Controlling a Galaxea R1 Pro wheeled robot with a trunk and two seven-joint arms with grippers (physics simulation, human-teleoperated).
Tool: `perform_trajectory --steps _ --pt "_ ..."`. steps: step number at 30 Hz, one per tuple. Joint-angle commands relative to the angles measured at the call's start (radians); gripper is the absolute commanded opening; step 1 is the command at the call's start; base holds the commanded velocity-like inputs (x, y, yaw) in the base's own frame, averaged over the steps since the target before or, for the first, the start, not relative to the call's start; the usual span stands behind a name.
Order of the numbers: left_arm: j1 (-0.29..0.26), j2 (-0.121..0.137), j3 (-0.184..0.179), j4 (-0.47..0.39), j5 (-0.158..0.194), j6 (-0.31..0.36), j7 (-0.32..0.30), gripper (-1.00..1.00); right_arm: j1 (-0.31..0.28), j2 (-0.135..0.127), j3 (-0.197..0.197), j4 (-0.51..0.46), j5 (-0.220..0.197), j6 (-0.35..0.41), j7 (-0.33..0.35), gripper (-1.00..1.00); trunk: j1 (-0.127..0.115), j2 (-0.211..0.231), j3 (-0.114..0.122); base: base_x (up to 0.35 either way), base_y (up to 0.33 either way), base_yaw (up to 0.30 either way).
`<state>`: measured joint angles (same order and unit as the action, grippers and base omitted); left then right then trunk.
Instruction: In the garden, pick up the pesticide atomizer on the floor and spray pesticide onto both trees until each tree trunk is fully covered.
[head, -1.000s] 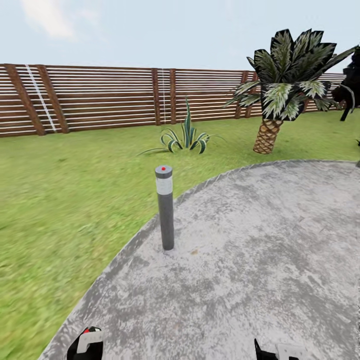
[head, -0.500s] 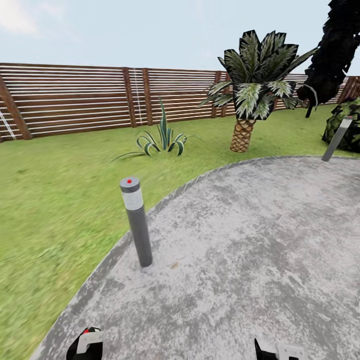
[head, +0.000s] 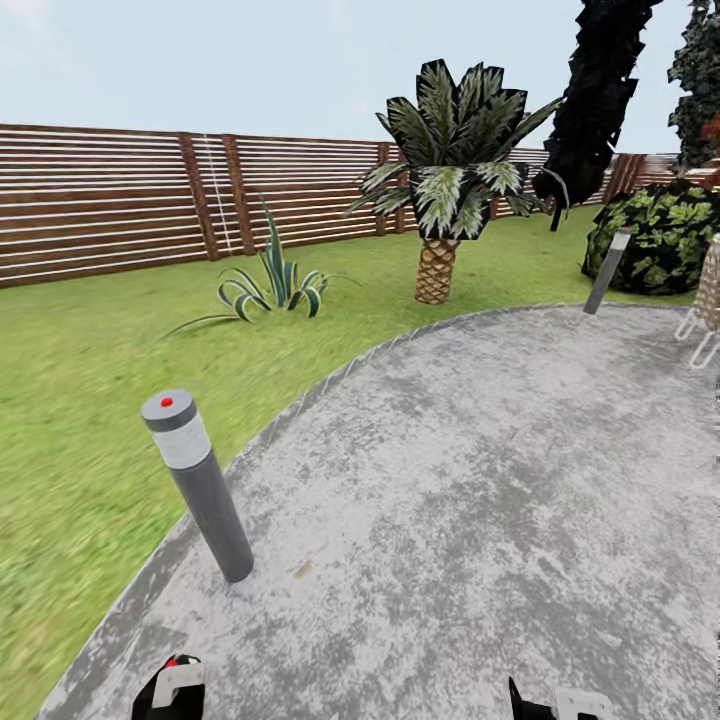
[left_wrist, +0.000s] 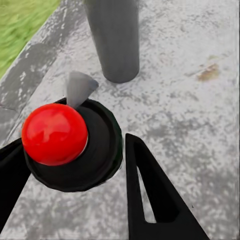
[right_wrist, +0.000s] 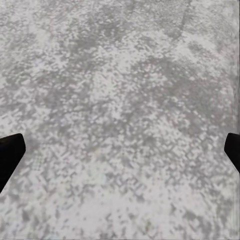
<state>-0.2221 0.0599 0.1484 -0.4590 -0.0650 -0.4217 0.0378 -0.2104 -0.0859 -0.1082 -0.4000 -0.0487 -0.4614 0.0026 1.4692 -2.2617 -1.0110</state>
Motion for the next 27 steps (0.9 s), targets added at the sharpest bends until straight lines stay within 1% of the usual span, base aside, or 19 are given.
perform_trajectory --steps 1,11,27 --pt "0.0 0.0 0.002 0.0 -0.007 -0.003 0.004 -1.0 0.0 0.0 0.001 0.001 -0.005 -0.003 0.0 1.0 0.0 0.0 -0.001 0.337 -0.005 -0.27" --pt "0.0 -0.002 0.001 0.0 -0.007 -0.003 0.004 -1.0 0.0 0.0 0.001 0.001 -0.005 -0.003 0.0 1.0 0.0 0.0 -0.001 0.339 -0.012 -0.272" --pt "0.0 -0.002 0.002 0.004 -0.007 -0.003 0.004 -1.0 -0.001 0.0 0.001 0.001 -0.005 -0.003 0.0 1.0 0.0 0.0 -0.001 0.339 -0.079 -0.291"
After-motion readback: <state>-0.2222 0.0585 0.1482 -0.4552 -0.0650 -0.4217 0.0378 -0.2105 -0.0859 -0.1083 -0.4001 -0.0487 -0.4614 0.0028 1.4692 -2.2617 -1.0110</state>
